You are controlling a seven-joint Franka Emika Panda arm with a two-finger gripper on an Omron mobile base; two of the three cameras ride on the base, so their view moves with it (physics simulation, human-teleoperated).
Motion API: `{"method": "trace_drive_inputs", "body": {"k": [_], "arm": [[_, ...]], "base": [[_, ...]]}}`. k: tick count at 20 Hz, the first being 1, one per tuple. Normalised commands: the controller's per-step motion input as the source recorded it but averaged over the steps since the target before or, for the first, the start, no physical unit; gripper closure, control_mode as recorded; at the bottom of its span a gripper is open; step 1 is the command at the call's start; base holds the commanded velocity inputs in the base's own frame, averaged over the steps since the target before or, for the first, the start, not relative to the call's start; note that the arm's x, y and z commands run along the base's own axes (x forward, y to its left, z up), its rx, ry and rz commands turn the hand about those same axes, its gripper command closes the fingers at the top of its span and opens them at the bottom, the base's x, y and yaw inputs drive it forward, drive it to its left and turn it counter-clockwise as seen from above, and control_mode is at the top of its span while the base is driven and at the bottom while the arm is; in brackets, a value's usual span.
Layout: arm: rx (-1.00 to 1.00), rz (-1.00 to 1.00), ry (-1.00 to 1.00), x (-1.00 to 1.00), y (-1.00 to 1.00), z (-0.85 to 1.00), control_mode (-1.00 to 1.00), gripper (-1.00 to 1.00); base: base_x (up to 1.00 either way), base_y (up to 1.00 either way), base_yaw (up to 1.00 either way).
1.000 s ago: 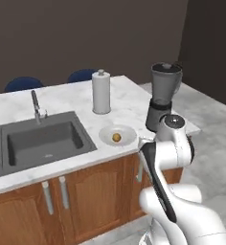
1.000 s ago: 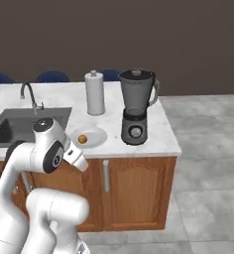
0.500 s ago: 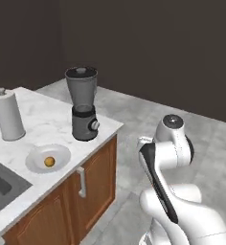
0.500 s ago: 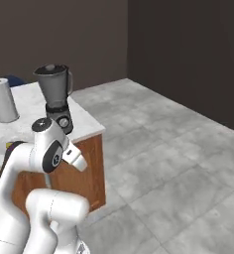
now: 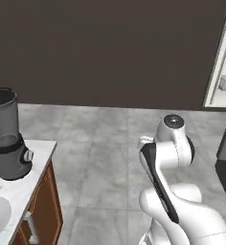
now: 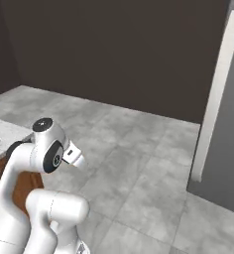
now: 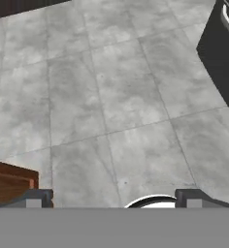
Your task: Pick the peach and apple from the fridge and place them on the plate next to the blender to make a fruit smoothie.
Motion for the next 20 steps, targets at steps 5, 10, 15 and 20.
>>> {"method": "trace_drive_inputs", "body": {"k": [5, 10, 15, 20], "arm": [[0.00, 0.00, 0.00, 0.00, 0.00, 0.00, 1.00, -1.00], [0.00, 0.00, 0.00, 0.00, 0.00, 0.00, 1.00, -1.00], [0.00, 0.00, 0.00, 0.00, 0.00, 0.00, 1.00, -1.00], [0.00, 0.00, 0.00, 0.00, 0.00, 0.00, 1.00, -1.00]], "base": [[0.00, 0.00, -0.64], [0.37, 0.27, -0.48], [0.91, 0.64, -0.32], [0.97, 0.70, -0.21]]}}
